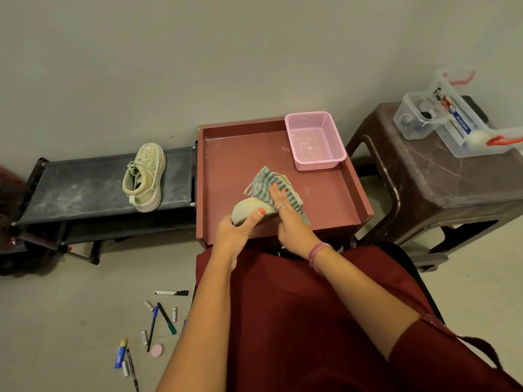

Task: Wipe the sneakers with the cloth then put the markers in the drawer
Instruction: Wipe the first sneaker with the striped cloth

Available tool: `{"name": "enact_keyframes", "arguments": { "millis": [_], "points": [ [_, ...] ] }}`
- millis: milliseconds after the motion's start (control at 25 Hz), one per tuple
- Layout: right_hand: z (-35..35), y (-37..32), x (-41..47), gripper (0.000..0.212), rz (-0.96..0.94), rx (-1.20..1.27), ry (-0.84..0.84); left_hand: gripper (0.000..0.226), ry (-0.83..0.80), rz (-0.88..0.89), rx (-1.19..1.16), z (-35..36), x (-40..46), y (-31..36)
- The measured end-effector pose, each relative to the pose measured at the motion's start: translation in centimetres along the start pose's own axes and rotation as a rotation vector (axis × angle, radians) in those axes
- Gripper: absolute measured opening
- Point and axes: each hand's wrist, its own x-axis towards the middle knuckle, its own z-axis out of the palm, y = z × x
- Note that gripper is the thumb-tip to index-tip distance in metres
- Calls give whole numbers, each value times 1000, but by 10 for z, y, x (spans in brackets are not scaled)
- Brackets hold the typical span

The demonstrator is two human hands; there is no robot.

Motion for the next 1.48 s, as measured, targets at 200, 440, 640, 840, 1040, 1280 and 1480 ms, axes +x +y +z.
{"name": "enact_keyframes", "arguments": {
  "millis": [200,440,640,840,1040,1280,1480],
  "points": [
    [5,3,-13,85,-108,40,8,16,-59,66,27,1,7,7],
    [15,21,15,92,-109,-77,20,92,137,-24,-13,-7,19,-8],
    [-1,55,41,100,188,-196,52,57,155,-44,-176,-12,18,-20],
    [18,22,30,90,165,-43,60,58,156,2,-272,-15,27,-36],
    [23,15,26,89,-94,-277,65,73,149,-17,-315,-18,35,-42],
    [5,16,72,78,124,-357,60,48,183,9,-291,-15,34,-45],
    [34,-14,25,85,-3,-158,72,33,222,83,-195,-13,33,-47]
  ]
}}
